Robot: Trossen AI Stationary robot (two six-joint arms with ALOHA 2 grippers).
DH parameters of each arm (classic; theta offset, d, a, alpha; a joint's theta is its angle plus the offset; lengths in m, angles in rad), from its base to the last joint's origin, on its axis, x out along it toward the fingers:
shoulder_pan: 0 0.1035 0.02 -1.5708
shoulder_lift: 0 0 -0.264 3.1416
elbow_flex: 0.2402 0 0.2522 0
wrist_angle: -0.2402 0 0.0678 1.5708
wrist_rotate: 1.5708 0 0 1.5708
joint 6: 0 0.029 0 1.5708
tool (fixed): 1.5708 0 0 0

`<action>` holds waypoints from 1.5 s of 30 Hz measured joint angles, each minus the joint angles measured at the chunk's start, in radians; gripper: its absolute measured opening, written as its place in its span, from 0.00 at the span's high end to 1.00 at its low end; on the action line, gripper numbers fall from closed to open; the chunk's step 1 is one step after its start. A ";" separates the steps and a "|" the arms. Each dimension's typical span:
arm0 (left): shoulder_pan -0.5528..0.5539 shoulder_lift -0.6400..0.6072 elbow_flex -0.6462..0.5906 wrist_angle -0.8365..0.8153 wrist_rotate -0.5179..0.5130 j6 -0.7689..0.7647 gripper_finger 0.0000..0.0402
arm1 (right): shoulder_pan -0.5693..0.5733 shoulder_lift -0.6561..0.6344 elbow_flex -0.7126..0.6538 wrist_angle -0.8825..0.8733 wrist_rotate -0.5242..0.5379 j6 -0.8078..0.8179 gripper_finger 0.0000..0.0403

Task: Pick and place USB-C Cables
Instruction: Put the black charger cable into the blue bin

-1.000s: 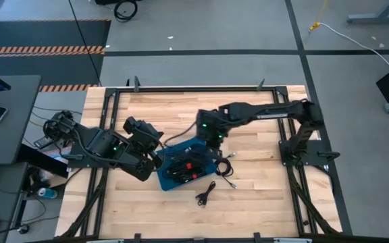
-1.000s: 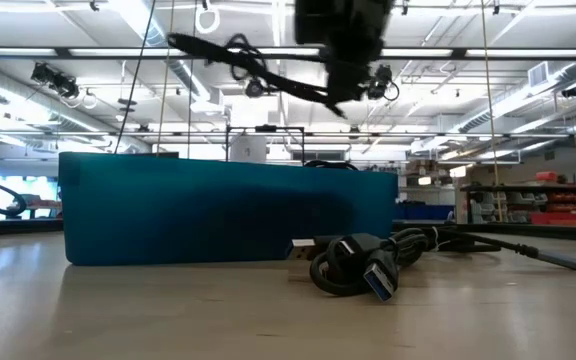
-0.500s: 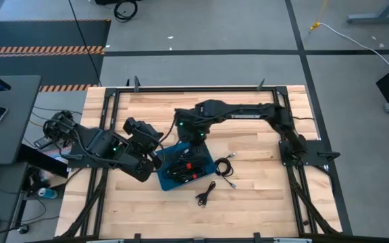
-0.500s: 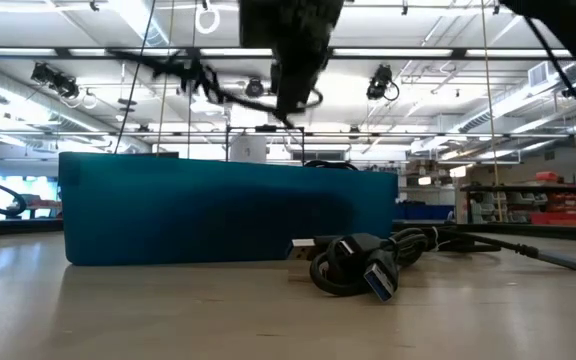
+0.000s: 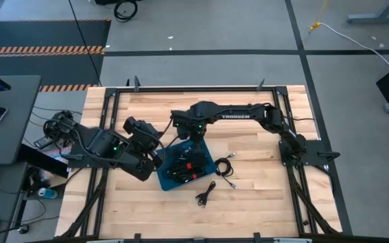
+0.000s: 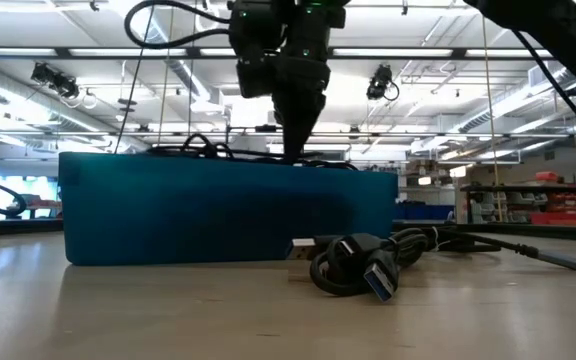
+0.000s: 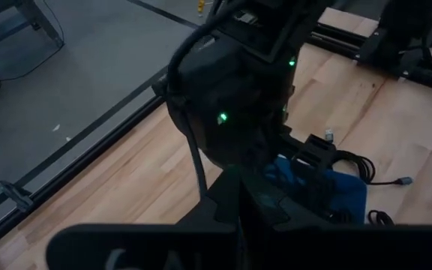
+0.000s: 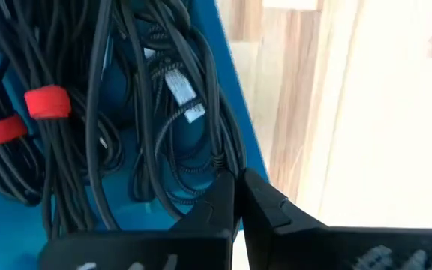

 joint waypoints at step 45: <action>0.000 0.000 0.000 0.000 0.000 -0.001 0.99 | 0.072 -0.003 -0.150 0.060 0.008 0.002 0.79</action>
